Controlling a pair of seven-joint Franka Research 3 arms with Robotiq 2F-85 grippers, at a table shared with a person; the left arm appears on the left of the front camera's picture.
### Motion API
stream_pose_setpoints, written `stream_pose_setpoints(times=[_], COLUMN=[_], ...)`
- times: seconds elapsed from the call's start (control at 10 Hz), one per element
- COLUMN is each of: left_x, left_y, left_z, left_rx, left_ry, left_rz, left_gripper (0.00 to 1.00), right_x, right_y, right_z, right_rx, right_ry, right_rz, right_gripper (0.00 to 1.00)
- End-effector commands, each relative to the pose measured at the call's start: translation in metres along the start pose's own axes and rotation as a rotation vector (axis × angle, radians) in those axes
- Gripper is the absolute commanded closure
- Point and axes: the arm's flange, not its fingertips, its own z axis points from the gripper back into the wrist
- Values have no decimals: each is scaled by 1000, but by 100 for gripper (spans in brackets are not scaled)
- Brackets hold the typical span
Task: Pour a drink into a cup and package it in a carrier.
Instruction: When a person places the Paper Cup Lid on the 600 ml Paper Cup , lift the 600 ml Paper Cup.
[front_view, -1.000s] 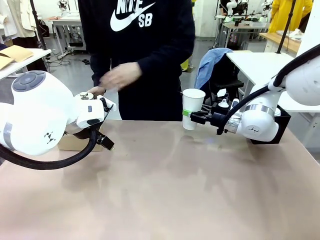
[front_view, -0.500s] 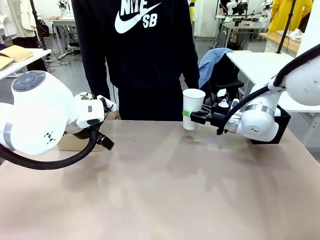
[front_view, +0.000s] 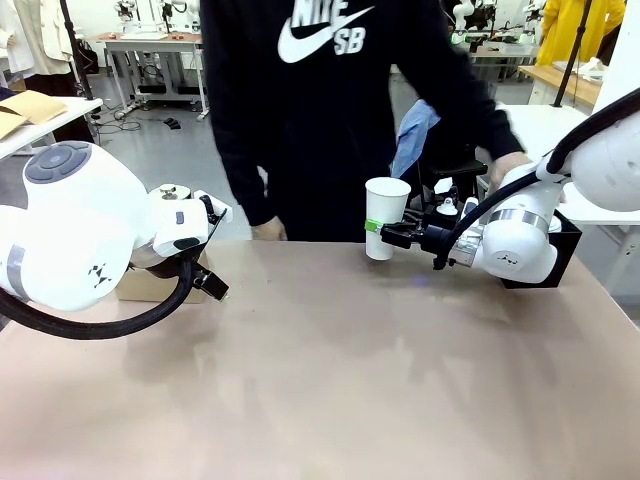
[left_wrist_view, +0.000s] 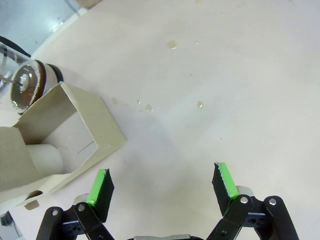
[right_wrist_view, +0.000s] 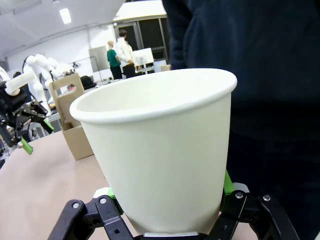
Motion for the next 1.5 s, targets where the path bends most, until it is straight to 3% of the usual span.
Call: stream_pose_setpoints(times=[0.0, 1.4], left_x=[0, 0], left_y=[0, 0], left_z=[0, 0], left_rx=[-2, -2], left_ry=[-1, -1], left_rz=[0, 0], left_gripper=[0, 0], right_x=[5, 5], right_y=[1, 1], right_z=[-1, -1], right_rx=[-10, -10], right_ry=[-14, -14], right_rz=[-4, -4], right_gripper=[19, 19])
